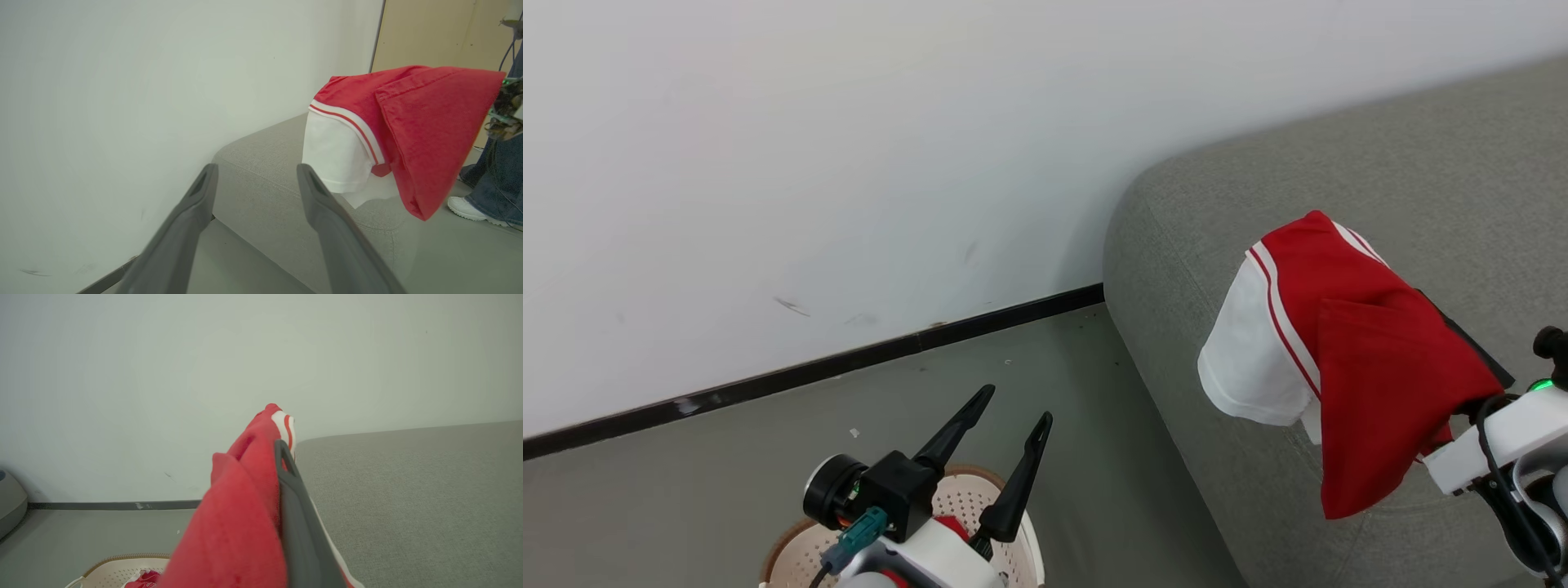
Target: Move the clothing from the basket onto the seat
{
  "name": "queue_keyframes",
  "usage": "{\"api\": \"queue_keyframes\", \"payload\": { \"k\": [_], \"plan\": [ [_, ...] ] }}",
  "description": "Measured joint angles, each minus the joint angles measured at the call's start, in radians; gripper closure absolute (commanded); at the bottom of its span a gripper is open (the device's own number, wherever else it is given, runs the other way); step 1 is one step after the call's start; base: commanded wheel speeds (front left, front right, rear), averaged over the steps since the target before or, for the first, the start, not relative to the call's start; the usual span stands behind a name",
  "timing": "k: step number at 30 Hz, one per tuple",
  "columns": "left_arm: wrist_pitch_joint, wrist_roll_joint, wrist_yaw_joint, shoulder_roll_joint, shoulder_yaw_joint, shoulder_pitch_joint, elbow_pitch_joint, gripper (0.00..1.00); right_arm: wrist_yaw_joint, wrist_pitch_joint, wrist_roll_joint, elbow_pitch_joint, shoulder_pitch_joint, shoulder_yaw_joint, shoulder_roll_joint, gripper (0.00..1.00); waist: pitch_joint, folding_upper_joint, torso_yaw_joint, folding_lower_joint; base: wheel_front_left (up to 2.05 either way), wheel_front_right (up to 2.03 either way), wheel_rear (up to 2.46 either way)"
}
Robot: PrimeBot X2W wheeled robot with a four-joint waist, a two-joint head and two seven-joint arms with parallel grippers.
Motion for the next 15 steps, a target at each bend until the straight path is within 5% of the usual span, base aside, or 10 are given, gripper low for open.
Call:
{"api": "queue_keyframes", "payload": {
  "k": [15],
  "plan": [
    [-0.011,0.012,0.021,-0.002,-0.013,0.04,-0.024,0.0,0.0,0.012,-0.009,-0.035,0.054,-0.076,-0.019,1.0,0.021,0.0,-0.087,0.0,0.0,0.0,0.0]
  ]
}}
